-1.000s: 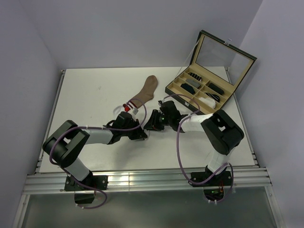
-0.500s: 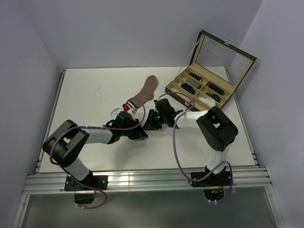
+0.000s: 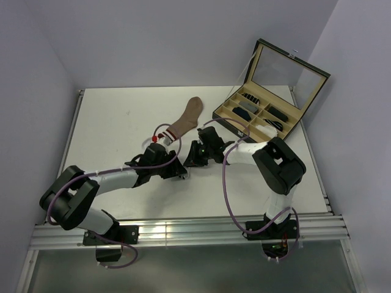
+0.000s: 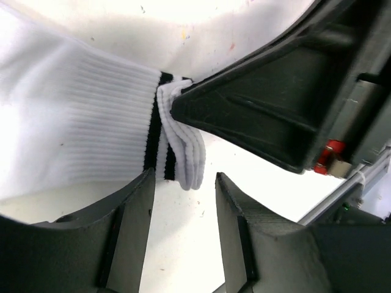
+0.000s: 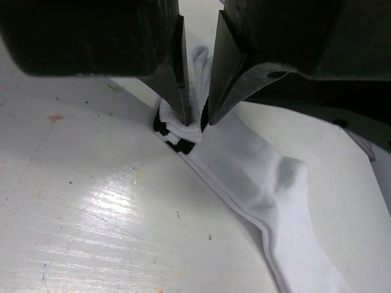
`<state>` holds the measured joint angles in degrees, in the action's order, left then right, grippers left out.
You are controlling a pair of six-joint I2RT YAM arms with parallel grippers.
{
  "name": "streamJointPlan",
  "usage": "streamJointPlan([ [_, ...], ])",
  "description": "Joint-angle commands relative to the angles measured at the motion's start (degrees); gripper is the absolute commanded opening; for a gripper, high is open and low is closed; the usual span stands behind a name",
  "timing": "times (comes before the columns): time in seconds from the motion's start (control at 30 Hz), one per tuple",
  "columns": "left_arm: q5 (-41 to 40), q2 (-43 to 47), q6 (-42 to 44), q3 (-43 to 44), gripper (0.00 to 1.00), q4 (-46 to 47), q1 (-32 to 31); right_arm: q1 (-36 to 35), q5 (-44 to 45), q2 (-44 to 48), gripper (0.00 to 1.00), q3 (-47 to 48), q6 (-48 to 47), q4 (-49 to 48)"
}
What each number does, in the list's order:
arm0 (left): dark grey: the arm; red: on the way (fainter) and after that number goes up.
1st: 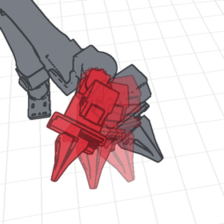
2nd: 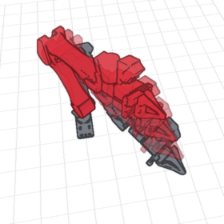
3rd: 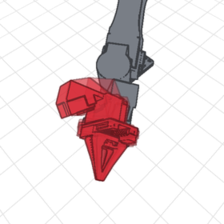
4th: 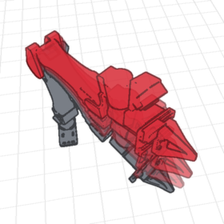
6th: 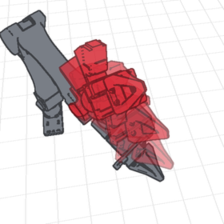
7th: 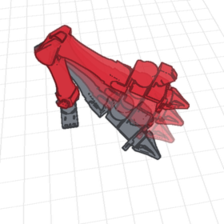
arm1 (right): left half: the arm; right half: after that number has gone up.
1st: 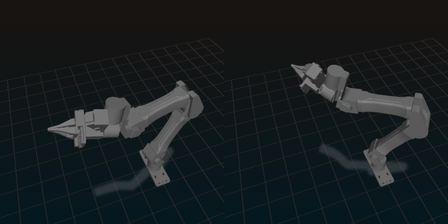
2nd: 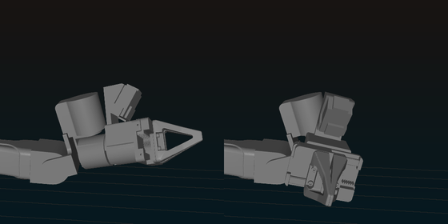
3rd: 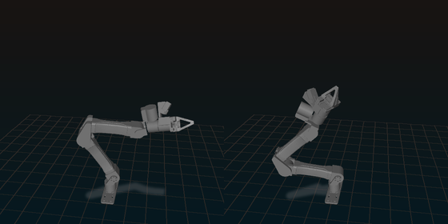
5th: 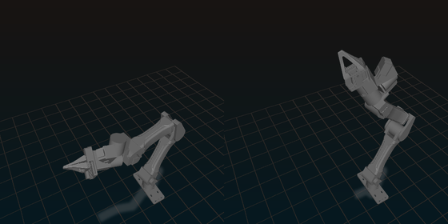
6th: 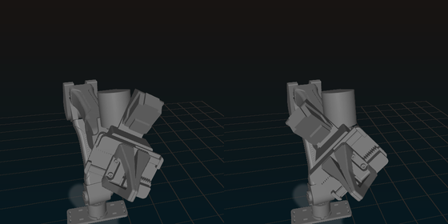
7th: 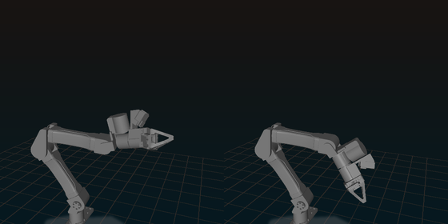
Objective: Roll the socks
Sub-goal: Roll the sock at the center of the board.
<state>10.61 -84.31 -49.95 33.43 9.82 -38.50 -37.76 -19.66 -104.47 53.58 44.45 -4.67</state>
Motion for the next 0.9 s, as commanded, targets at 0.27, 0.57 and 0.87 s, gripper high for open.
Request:
streamJointPlan([
  [0.27,-21.4,2.0,8.7,5.2,0.49,-5.4,-11.8,-0.7,3.9,-2.1,0.27,1.3,-1.0,4.2],
  [0.57,-29.9,-4.3,8.8,8.3,0.45,-8.1,-16.3,-0.7,3.3,-2.0,0.27,0.8,-0.6,3.6],
  [0.87,-34.0,-5.2,7.3,8.8,0.19,-9.6,-17.6,-0.7,2.4,-2.0,0.27,0.8,-0.5,3.4],
])
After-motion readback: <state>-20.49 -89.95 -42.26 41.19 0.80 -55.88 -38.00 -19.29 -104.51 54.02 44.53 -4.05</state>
